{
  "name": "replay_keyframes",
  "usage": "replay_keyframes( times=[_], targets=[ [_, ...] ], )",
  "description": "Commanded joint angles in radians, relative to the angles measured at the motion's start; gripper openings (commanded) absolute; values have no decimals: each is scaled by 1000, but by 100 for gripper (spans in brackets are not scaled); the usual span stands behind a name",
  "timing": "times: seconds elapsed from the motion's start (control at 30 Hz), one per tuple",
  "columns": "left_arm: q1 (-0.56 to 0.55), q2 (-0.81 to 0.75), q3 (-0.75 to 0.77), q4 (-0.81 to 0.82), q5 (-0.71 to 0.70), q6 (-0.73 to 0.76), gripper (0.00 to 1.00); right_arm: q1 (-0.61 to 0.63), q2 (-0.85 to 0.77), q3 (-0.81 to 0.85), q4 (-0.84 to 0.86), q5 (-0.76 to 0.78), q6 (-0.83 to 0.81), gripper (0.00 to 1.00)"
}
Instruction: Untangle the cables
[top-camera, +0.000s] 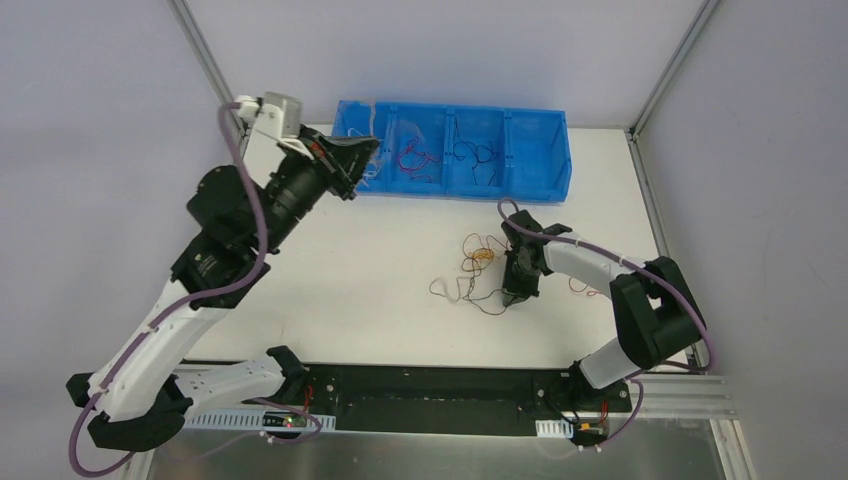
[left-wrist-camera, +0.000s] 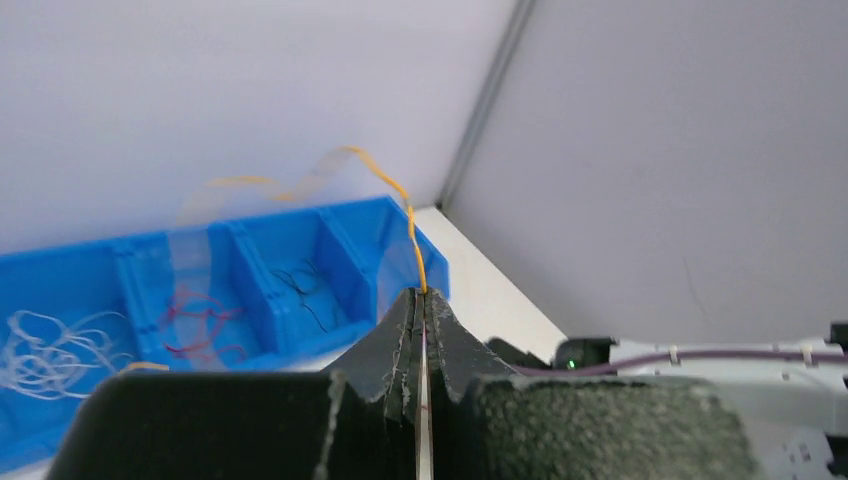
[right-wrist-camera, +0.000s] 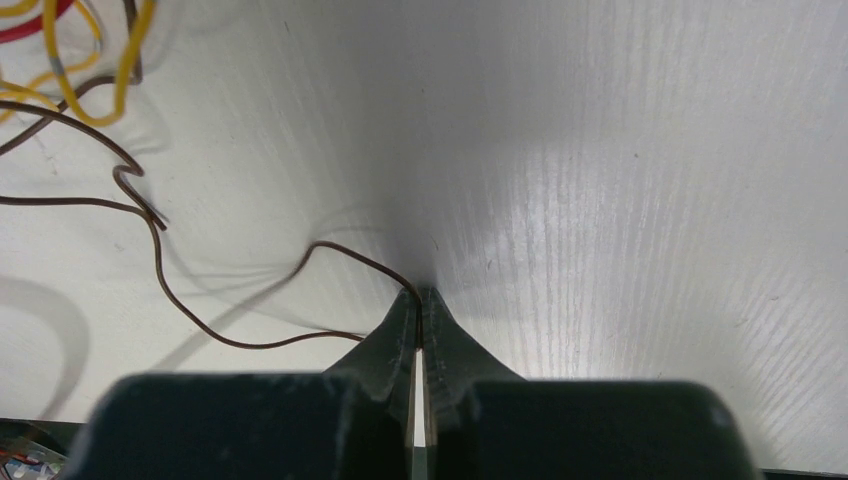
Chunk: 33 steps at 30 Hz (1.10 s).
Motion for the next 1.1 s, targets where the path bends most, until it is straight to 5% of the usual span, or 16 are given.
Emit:
replay_keyframes(
  times=[0.0,0.17,0.33,0.47,0.7,1.07],
  targets=[
    [29,-12,133,-73,-131,69,0,0,47,4,-2,77,0,0],
    [31,16,193,-134,-87,72,0,2,34,19,-12,31,-10,0],
    [31,25,101,-151,37,-39,0,21,-153,141,-107,-44,-19,56],
    [31,41,20,-143,137,-142,0,24,-317,341,-204,-86,-59,75],
    [30,109,-92,-111,316,-271,0,32,-438,575,-235,-225,-116,84],
    [30,129,-178,140,439,-503,0,158,-422,559,-99,-241,-97,92]
  ],
)
